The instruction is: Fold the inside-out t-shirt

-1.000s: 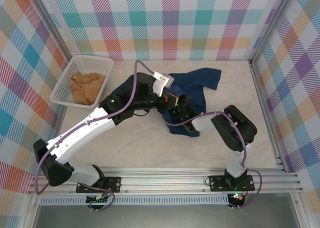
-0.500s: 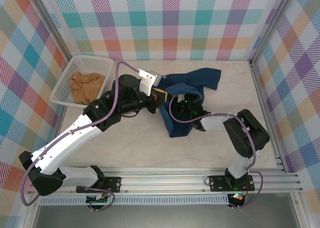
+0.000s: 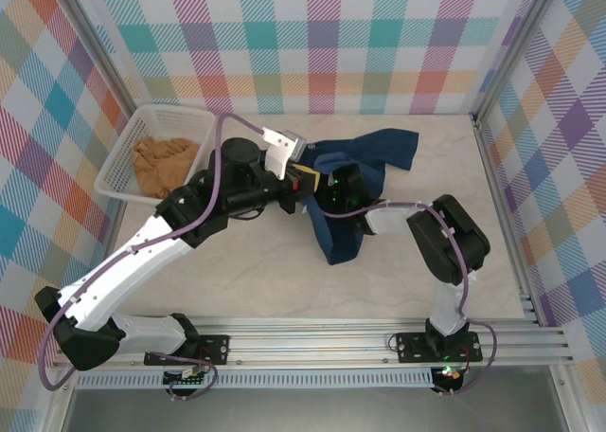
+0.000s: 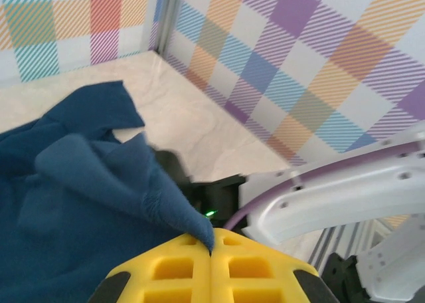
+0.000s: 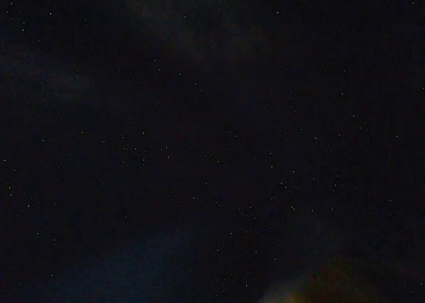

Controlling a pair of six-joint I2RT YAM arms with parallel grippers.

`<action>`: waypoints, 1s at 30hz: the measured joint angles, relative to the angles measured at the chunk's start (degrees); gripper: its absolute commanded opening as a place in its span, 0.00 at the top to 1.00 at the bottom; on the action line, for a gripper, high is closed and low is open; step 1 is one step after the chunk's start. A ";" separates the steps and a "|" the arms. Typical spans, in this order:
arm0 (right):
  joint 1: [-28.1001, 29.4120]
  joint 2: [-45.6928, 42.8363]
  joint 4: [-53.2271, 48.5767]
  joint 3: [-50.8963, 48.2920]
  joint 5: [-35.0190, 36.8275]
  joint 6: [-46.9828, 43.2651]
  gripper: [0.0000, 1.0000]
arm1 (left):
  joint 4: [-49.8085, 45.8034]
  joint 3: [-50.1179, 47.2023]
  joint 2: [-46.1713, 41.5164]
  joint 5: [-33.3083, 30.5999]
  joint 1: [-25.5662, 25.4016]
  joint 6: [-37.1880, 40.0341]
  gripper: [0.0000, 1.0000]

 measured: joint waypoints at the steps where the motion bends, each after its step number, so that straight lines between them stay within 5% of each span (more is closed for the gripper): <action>1: 0.20 1.11 -1.53 1.62 0.87 0.42 0.65 | 0.26 0.48 0.00 0.44 0.00 0.00 1.00; 17: 0.59 16.83 -35.52 33.27 5.92 3.69 0.41 | -0.59 16.11 -0.22 -2.03 0.83 4.57 1.00; 22: 0.59 19.06 -43.85 35.52 3.82 1.60 0.23 | -1.42 18.78 -0.20 -4.70 2.40 6.49 1.00; 30: 0.59 19.63 -53.18 38.01 1.88 -2.82 0.23 | -4.11 23.67 2.95 -6.62 5.44 7.98 1.00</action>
